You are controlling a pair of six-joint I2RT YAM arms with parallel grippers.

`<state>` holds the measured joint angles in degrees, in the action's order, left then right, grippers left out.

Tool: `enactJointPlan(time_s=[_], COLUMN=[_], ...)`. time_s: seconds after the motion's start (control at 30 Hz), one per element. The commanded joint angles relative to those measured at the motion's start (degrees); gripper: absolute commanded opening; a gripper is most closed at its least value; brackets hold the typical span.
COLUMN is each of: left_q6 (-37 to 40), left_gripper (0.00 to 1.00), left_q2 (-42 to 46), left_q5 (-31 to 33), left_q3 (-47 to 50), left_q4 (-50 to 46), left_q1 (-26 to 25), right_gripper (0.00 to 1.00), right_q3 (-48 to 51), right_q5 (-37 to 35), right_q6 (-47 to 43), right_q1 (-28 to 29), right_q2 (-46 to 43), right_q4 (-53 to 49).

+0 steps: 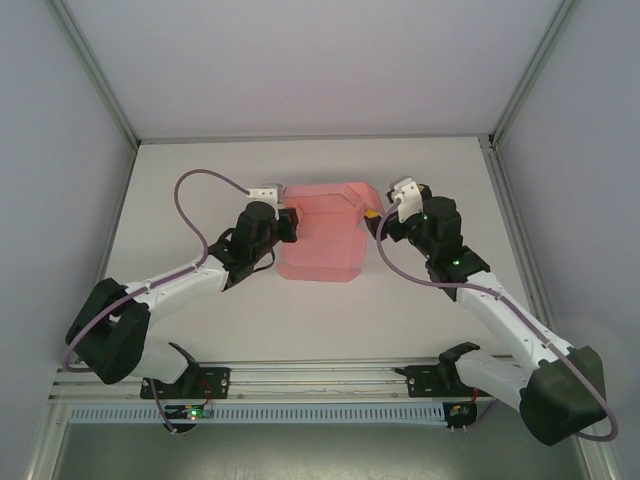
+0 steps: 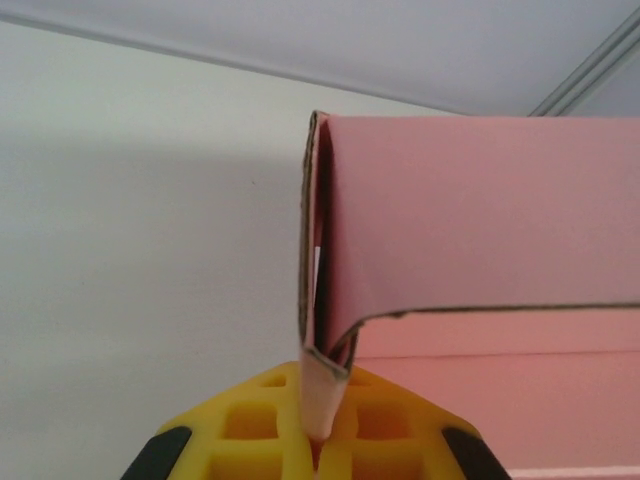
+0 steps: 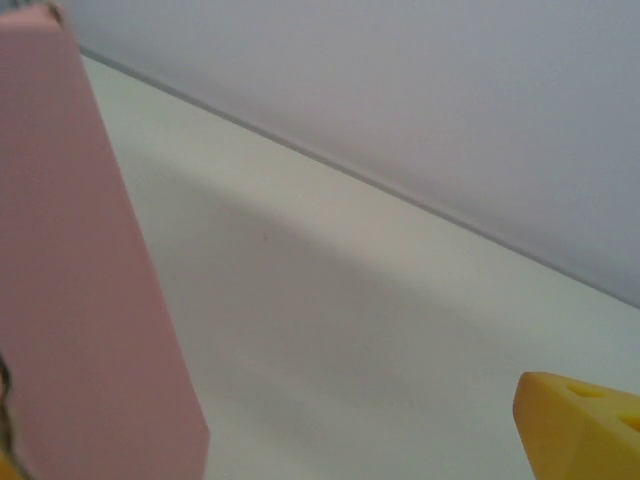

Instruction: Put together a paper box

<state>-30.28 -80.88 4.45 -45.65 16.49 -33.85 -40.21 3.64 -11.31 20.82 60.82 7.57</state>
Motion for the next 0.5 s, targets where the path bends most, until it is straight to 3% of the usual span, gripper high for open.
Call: enactJointPlan(time_s=[0.0,0.13,0.3,0.4,0.47], left_q6=[0.3,-0.9,-3.4,-4.4,-4.5], left_gripper=[0.00,0.00,0.00,0.00,0.00], left_q2=[-1.1,-1.4,-1.6,-1.6,-1.4], left_q5=[-2.8,-4.2,-5.1,-3.8,-0.8], left_q3=[-1.5,-1.4,-1.2,-1.2,-1.4], left_q4=[0.5,2.2,3.9,3.4,1.3], left_q1=[0.5,0.5,0.6,0.6,0.6], right_gripper=[0.98,0.98,0.98,0.98,0.98], right_q3=[0.5,0.4,1.8,3.6,3.8], right_q5=[4.3,2.3,-8.4,-13.6,-13.4], right_q6=[-0.8,0.1,-0.2,-0.9,0.1], right_q1=[1.2,3.3,9.0,11.5,11.4], right_q2=[1.7,5.2,10.0,11.0,9.4], right_q4=[5.8,8.7,16.2,21.9,20.7])
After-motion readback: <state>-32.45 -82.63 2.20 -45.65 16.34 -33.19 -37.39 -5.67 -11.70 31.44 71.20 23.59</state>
